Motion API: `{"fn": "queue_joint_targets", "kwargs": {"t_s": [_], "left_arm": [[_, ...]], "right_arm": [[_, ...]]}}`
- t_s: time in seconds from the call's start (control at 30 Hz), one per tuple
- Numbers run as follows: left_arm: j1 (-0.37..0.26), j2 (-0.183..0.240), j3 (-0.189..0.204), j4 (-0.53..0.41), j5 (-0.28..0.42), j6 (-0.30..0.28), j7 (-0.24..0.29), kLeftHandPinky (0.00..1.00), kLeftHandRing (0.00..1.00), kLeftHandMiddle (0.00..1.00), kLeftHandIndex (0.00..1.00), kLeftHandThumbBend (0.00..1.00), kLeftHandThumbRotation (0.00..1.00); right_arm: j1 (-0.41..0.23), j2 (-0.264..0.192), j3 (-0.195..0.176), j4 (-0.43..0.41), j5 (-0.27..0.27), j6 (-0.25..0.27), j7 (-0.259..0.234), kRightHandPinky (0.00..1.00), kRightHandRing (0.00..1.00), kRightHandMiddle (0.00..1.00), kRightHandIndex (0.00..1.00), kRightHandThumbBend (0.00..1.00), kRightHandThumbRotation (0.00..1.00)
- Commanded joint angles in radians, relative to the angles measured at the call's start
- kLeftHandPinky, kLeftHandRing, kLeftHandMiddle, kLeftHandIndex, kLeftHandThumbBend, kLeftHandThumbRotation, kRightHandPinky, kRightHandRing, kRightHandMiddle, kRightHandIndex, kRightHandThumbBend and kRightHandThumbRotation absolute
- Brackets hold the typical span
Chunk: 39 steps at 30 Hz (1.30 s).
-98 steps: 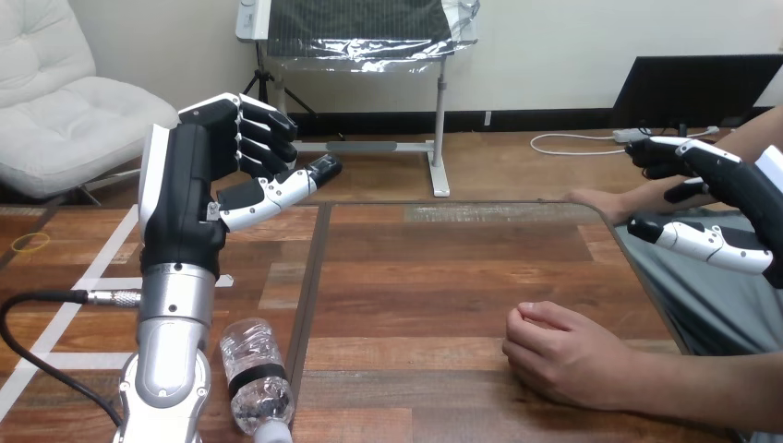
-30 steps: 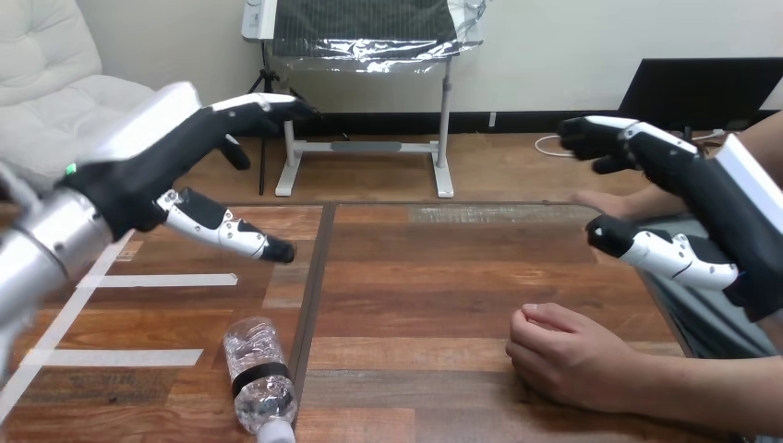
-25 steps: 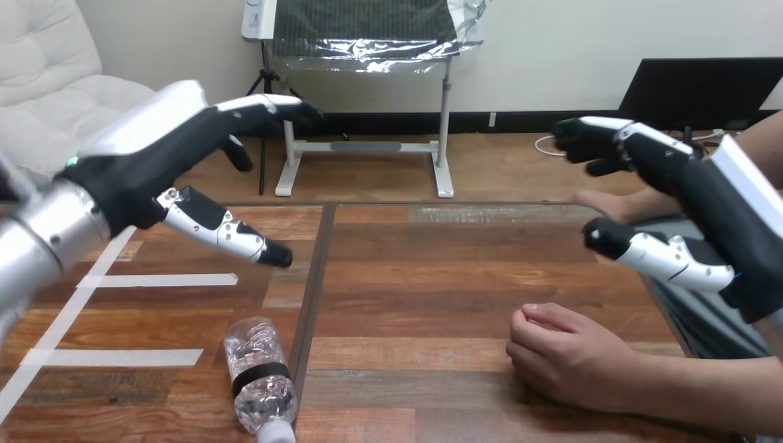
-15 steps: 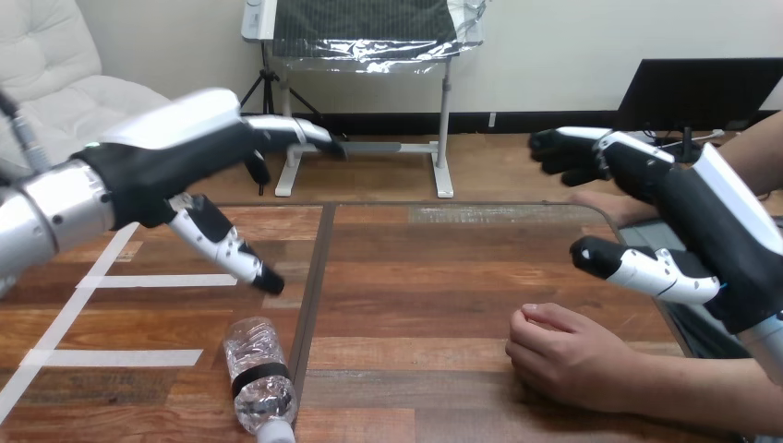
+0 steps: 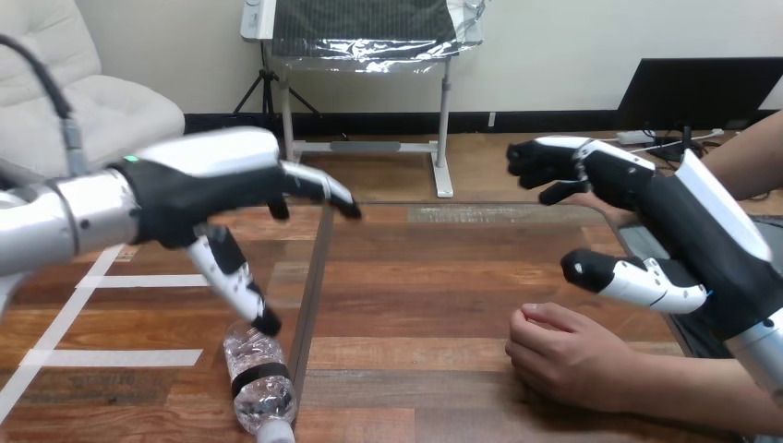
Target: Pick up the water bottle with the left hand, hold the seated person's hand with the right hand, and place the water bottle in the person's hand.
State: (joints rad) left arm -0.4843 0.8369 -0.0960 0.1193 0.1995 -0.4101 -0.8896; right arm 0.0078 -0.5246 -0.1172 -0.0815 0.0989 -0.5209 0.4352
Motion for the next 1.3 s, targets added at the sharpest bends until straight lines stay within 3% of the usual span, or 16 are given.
{"fn": "queue_joint_targets", "kwargs": {"t_s": [0.0,0.2,0.53,1.27], "left_arm": [[-0.064,0.022,-0.018,0.001,-0.01,-0.006,-0.032,0.74,0.87,0.87,0.82,1.0,0.01],[-0.077,0.028,-0.049,-0.005,0.007,-0.008,-0.081,0.74,0.87,0.88,0.82,1.0,0.0],[-0.081,0.024,-0.075,-0.002,0.021,-0.047,-0.098,0.71,0.83,0.85,0.8,1.0,0.0],[-0.046,0.023,-0.113,-0.028,0.132,-0.147,-0.067,0.78,0.83,0.85,0.81,1.0,0.04]], "right_arm": [[-0.027,0.001,-0.01,-0.042,0.028,0.014,0.006,0.67,0.76,0.79,0.79,0.96,0.84],[-0.031,-0.004,-0.014,-0.036,0.036,0.018,0.018,0.67,0.76,0.79,0.79,0.97,0.83],[-0.036,-0.003,-0.018,-0.028,0.034,0.014,0.023,0.68,0.76,0.79,0.79,0.96,0.83],[-0.042,-0.002,-0.025,-0.008,0.041,0.002,0.029,0.69,0.77,0.79,0.8,0.92,0.83]]}}
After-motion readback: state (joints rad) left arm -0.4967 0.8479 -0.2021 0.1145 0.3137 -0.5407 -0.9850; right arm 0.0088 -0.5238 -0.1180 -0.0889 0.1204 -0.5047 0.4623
